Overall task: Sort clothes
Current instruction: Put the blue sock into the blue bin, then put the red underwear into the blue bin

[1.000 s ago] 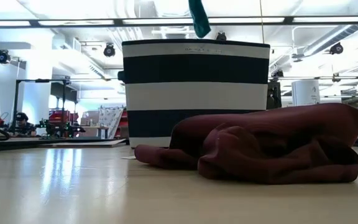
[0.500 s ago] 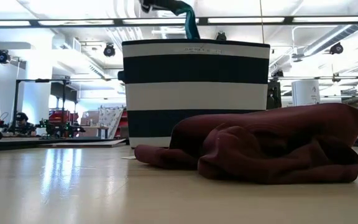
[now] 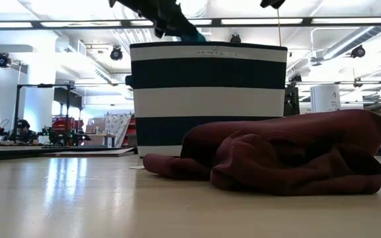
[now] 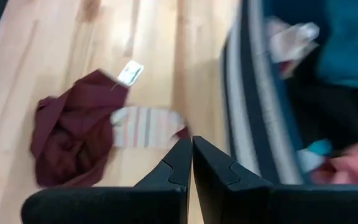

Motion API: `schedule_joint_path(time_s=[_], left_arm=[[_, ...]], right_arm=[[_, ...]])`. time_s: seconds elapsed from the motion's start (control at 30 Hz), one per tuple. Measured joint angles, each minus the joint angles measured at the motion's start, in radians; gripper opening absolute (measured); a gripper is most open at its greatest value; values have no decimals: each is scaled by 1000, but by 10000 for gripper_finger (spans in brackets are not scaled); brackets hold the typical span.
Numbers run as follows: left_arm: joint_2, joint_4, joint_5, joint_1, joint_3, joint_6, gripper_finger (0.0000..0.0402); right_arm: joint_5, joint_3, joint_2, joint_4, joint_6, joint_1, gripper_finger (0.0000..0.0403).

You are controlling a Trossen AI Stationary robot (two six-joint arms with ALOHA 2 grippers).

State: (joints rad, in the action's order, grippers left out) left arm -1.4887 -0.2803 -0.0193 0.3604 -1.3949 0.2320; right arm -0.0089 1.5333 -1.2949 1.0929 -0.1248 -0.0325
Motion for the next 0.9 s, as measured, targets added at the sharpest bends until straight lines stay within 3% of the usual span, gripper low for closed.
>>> schedule_joint_path(time_s=[0.23, 0.47, 0.7, 0.9], left_arm=[[3, -23, 0, -24, 39, -6, 225], [7, -88, 34, -26, 43, -28, 279], [14, -188, 111, -32, 44, -8, 295], [44, -190, 107, -42, 60, -8, 281]], right_arm=[[-1, -176, 3, -143, 85, 154, 0], [1, -382, 5, -348, 207, 286, 0], [1, -584, 5, -562, 338, 365, 10], [1, -727, 3, -724, 415, 414, 58]])
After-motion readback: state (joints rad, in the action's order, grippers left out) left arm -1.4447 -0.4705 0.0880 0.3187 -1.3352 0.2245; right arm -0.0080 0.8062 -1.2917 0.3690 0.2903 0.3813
